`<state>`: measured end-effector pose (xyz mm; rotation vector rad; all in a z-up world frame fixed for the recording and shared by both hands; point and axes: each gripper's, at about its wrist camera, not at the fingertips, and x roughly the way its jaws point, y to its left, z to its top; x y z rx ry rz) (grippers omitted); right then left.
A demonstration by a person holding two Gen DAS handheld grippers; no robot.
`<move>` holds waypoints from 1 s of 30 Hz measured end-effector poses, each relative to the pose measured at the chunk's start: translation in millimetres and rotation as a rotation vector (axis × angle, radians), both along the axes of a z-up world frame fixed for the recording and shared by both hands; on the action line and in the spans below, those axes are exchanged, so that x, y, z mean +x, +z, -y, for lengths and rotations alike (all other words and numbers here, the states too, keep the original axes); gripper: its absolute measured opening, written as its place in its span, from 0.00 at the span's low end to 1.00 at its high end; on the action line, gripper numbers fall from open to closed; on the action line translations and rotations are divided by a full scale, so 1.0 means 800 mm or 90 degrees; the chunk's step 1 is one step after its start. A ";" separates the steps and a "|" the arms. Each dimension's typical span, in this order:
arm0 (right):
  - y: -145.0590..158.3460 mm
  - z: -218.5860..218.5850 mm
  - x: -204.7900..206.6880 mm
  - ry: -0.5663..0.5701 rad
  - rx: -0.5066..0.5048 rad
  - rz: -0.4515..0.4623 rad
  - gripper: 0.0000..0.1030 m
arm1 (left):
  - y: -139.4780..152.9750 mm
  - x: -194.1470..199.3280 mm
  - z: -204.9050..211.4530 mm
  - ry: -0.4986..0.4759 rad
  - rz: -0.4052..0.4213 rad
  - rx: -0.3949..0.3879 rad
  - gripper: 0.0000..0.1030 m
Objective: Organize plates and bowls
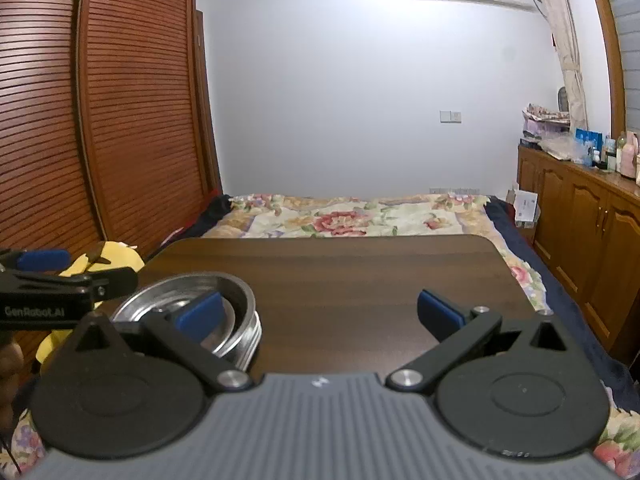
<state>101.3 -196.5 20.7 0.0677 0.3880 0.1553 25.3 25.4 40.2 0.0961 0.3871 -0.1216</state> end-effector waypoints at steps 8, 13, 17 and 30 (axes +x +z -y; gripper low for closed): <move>-0.003 0.004 -0.008 -0.004 -0.007 0.001 1.00 | -0.012 -0.009 0.000 0.001 0.008 -0.015 1.00; -0.010 0.008 -0.008 -0.018 -0.016 0.010 1.00 | -0.025 -0.010 -0.001 0.008 0.001 -0.009 1.00; -0.021 0.010 -0.007 -0.022 -0.008 -0.004 1.00 | -0.037 -0.012 -0.003 0.012 -0.008 -0.016 1.00; -0.040 0.011 -0.011 -0.026 -0.010 -0.020 1.00 | -0.062 -0.014 -0.003 0.018 -0.036 -0.015 1.00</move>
